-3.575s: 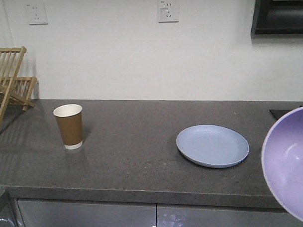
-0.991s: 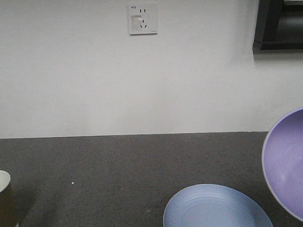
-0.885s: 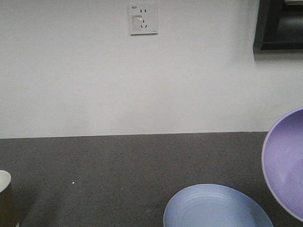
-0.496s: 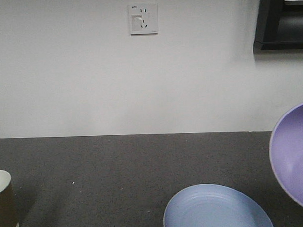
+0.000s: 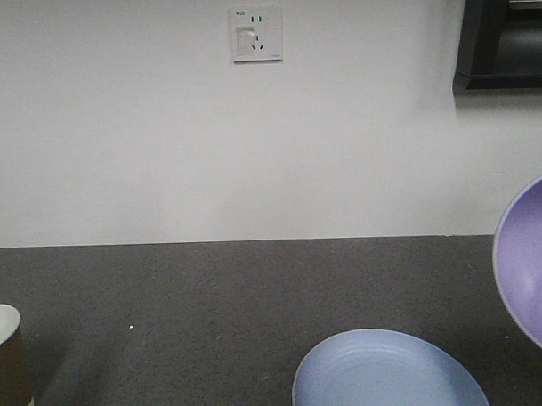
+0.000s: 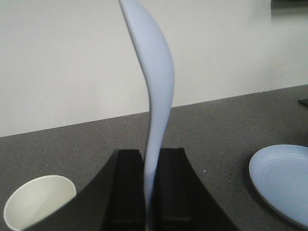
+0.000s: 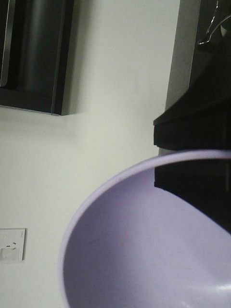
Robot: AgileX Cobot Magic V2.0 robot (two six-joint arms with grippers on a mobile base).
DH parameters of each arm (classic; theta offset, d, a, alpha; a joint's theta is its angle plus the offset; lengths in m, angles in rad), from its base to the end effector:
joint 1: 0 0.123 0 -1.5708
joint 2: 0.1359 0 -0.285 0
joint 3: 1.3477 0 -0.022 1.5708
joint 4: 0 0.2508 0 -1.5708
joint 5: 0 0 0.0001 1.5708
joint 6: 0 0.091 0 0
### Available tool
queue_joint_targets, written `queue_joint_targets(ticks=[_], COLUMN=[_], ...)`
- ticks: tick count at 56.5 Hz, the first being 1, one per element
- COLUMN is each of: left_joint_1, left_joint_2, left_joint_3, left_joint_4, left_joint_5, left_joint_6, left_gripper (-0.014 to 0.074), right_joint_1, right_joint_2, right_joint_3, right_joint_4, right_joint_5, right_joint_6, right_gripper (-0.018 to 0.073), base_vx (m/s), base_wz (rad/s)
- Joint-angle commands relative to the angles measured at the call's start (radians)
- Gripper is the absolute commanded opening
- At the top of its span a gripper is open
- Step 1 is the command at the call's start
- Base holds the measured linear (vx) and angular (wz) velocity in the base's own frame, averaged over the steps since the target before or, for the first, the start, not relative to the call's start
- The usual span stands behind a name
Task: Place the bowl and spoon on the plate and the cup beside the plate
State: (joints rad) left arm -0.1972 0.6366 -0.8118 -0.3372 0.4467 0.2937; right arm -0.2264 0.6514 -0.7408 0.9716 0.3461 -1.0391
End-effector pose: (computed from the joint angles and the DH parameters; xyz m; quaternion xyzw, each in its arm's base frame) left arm 0.1164 -0.0365 0.3936 0.1163 0.7526 -0.1219 0.6366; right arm 0.1316 -0.0041 0.3885 -0.0526 0.7133 -0.0112 0.6988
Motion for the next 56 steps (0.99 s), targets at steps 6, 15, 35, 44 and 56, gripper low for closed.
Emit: queue_joint_targets(ticks=[6, 15, 35, 44, 56], left_joint_1=[-0.007, -0.007, -0.007, -0.007, -0.007], left_joint_2=[-0.005, -0.005, 0.008, 0.027, 0.069], left_joint_3=[-0.024, -0.024, -0.024, -0.024, -0.024], left_joint_4=[-0.021, -0.021, -0.021, -0.022, -0.022], left_joint_5=[-0.088, -0.091, -0.101, -0.097, -0.082], left_joint_6=[-0.001, -0.001, -0.002, -0.019, -0.019], left_gripper=[-0.0006, -0.0006, -0.0006, -0.0006, -0.0006], right_joint_1=[0.053, 0.106, 0.21, 0.221, 0.221], right_joint_2=[0.003, 0.02, 0.165, 0.279, 0.479], right_joint_3=[-0.03, -0.03, -0.03, -0.031, -0.116], right_joint_4=[0.029, 0.029, 0.024, 0.021, -0.086], right_joint_5=[-0.062, -0.061, 0.107, 0.197, 0.258], right_joint_6=[0.001, 0.003, 0.085, 0.169, 0.336], right_gripper=[-0.0008, -0.0008, -0.0008, -0.0008, -0.0008], base_vx=[0.0, 0.0, 0.0, 0.0, 0.0], base_wz=[0.0, 0.0, 0.0, 0.0, 0.0])
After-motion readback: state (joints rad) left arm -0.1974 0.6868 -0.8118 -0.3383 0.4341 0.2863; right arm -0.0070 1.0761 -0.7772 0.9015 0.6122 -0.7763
